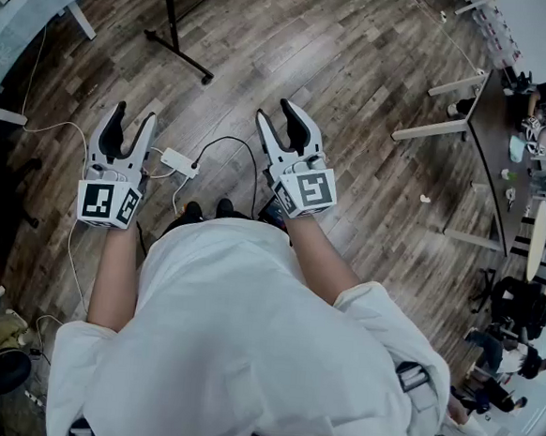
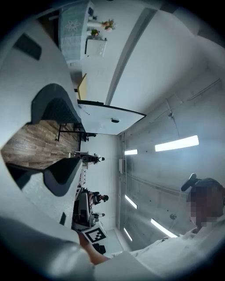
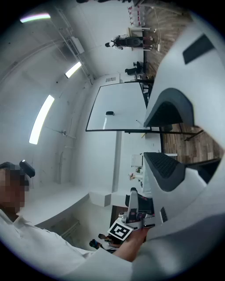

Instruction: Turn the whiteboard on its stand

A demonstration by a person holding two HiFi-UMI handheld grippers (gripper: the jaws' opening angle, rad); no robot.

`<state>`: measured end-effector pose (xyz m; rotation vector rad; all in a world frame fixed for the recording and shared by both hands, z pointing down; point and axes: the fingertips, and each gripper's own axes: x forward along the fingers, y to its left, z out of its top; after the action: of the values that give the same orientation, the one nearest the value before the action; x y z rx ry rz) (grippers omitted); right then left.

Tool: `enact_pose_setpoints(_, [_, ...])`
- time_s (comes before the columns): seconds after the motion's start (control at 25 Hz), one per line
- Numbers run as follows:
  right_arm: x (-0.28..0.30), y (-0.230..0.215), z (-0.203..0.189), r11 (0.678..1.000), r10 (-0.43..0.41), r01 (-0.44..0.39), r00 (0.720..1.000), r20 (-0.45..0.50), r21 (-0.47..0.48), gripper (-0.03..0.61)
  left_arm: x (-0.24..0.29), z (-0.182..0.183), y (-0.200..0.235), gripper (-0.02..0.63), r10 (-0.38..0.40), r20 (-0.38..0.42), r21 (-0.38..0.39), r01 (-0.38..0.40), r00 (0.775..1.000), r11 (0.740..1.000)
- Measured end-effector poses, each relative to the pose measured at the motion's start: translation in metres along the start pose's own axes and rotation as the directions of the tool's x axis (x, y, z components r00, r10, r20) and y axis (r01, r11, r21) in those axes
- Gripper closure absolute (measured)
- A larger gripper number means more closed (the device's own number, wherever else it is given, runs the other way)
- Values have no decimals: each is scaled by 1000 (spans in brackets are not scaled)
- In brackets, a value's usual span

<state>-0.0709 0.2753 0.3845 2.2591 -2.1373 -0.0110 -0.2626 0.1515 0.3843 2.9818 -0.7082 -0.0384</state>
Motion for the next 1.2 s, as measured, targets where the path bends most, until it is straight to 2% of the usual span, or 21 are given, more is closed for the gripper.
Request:
enact_pose_setpoints(0.16, [-15,-9,4,999,7,-6,1000,14,-32,397,2,0,-9,383,-16,11,-14,16,1000,1000])
enact_pose_setpoints(0.36, [-22,-16,-1,1000,5,-5,1000,1,-27,399,9,2,-25,383,-23,12,11,23,1000,1000])
enact_pose_setpoints(0.6, [-28,-12,-2,996,92,-92,995,23,-21,373,13,0,-45,383,-43,-7,21,43,999,999])
enact_pose_setpoints(1.2, [-45,-31,-9,996,80,-82,996,39,27,374,7,-6,-66,383,-27,-18,23,27,999,999])
